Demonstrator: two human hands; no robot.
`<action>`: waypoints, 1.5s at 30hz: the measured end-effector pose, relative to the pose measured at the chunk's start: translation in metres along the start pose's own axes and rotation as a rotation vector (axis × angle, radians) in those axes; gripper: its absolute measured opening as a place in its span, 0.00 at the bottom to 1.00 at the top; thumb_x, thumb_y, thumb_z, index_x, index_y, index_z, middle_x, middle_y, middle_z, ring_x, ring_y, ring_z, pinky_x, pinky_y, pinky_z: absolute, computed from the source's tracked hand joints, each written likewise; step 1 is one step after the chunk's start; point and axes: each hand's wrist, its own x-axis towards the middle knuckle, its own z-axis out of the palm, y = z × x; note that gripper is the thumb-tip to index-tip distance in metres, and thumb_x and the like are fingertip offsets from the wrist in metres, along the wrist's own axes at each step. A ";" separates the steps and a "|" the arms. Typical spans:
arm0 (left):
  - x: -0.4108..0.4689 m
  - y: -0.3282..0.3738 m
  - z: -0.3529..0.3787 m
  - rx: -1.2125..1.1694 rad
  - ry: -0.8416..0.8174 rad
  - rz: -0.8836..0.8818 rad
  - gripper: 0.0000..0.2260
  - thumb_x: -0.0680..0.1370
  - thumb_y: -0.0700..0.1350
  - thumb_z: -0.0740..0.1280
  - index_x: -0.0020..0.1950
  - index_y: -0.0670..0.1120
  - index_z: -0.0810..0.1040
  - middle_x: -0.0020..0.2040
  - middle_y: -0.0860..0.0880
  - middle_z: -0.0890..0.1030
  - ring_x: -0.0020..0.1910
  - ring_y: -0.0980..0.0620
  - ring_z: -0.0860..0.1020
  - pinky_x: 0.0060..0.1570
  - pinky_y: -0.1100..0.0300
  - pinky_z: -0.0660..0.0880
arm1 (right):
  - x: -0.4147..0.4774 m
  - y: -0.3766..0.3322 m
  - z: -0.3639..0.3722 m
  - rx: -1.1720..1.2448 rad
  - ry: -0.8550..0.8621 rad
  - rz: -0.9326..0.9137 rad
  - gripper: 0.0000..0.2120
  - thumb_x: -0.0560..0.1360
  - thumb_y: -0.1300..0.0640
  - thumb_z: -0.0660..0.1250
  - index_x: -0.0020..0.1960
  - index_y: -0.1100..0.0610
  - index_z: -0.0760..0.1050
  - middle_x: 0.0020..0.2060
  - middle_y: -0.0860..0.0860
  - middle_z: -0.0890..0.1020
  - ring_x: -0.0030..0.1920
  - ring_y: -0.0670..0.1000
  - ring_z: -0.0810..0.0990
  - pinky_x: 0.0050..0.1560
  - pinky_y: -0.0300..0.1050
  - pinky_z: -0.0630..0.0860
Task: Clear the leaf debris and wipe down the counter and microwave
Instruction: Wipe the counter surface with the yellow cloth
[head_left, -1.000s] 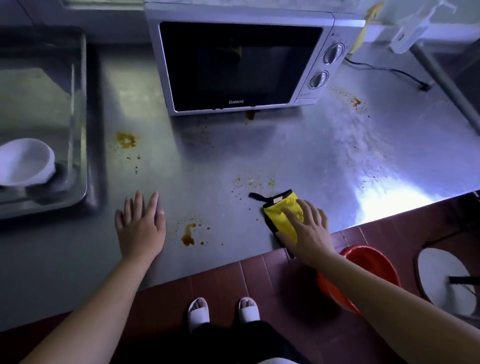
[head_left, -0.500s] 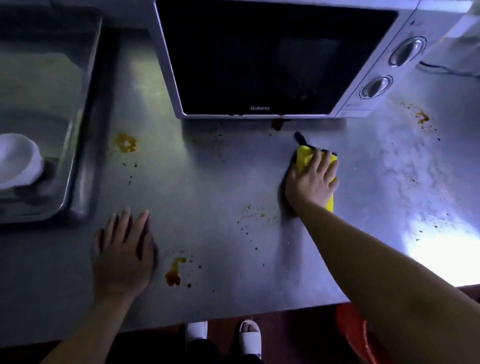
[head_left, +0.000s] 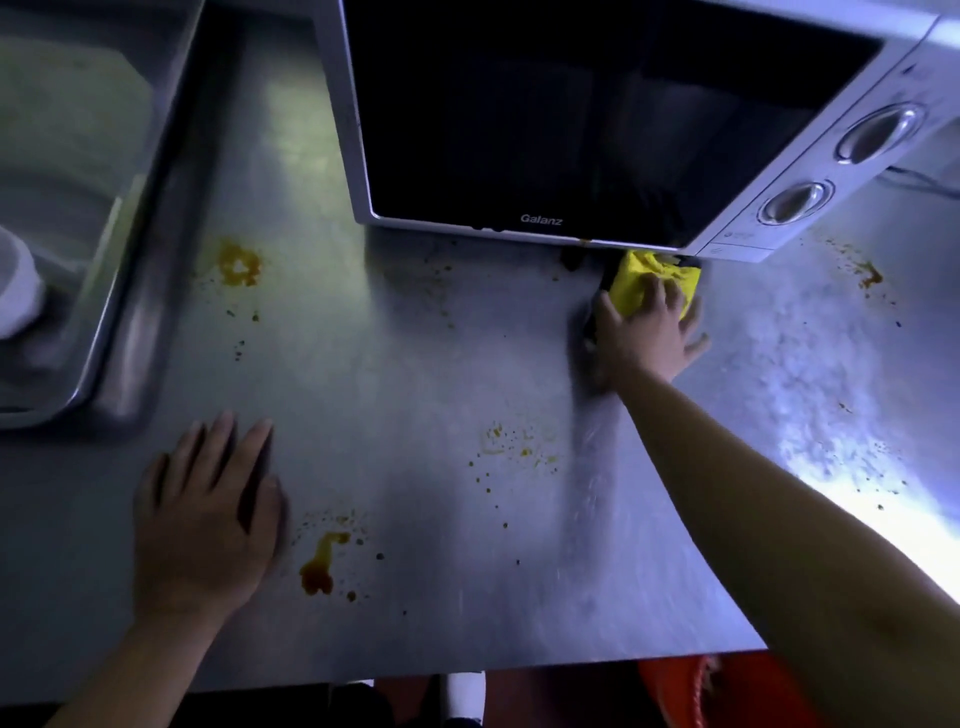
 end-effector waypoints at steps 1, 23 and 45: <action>-0.001 0.000 0.000 0.000 0.015 0.006 0.25 0.79 0.53 0.52 0.73 0.47 0.72 0.74 0.40 0.70 0.73 0.38 0.66 0.69 0.40 0.60 | -0.007 0.009 -0.001 -0.040 -0.046 0.026 0.38 0.72 0.32 0.63 0.77 0.45 0.60 0.80 0.50 0.58 0.80 0.55 0.49 0.75 0.63 0.45; -0.001 0.001 0.000 0.018 0.027 0.004 0.24 0.79 0.52 0.55 0.74 0.49 0.71 0.75 0.42 0.69 0.74 0.40 0.65 0.72 0.41 0.59 | -0.066 -0.110 0.050 0.134 -0.150 -0.579 0.27 0.79 0.46 0.63 0.75 0.54 0.69 0.74 0.56 0.71 0.78 0.55 0.60 0.76 0.51 0.55; -0.003 -0.004 0.000 0.025 -0.014 0.015 0.23 0.80 0.53 0.55 0.75 0.52 0.69 0.76 0.44 0.68 0.75 0.42 0.64 0.72 0.42 0.59 | -0.088 -0.010 -0.029 -0.039 -0.478 -1.042 0.32 0.71 0.45 0.63 0.75 0.51 0.70 0.78 0.54 0.62 0.80 0.59 0.54 0.76 0.61 0.50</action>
